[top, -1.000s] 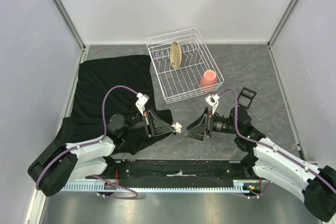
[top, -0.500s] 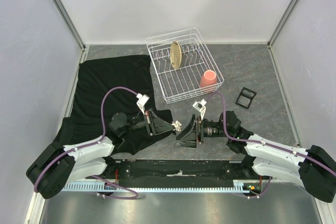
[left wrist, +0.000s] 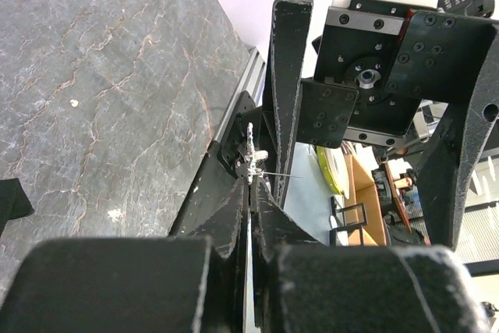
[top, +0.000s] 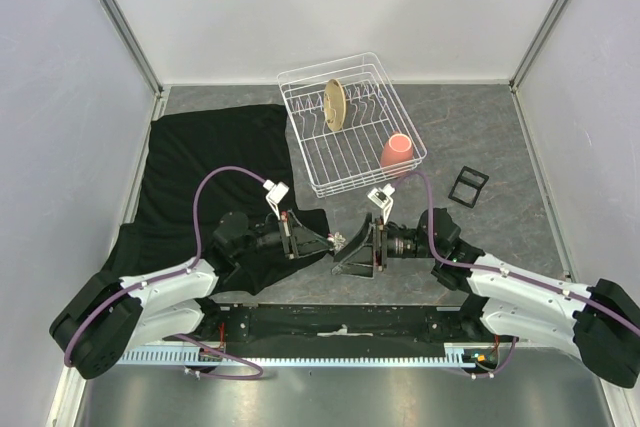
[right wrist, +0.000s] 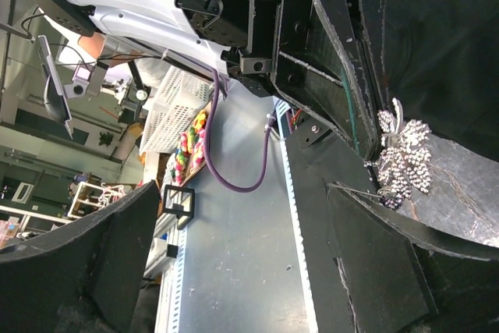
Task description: Remove the brooch from the garment
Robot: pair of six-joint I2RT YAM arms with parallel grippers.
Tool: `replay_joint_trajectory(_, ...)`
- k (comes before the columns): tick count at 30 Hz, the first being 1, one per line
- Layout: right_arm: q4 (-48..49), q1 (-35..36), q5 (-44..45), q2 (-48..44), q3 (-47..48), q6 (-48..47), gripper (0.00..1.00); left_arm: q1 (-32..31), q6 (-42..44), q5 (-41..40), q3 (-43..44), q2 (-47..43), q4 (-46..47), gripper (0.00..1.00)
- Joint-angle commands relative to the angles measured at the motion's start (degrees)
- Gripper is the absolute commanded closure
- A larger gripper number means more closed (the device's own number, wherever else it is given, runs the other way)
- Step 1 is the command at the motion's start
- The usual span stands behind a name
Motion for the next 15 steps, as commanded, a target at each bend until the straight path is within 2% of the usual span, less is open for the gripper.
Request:
replay_joint_trajectory(1, -1.8, 0.3, 0.6, -0.1, 3.7, -2.5, 0.04, -0.6, 3.4, -0.1, 2.4, -0.8, 0.3, 0.98)
replay_joint_trajectory(15, -8.4, 0.3, 1.2, 2.0, 8.3, -7.9, 0.03, -1.1, 3.2, 4.5, 1.9, -0.7, 0.1, 0.98)
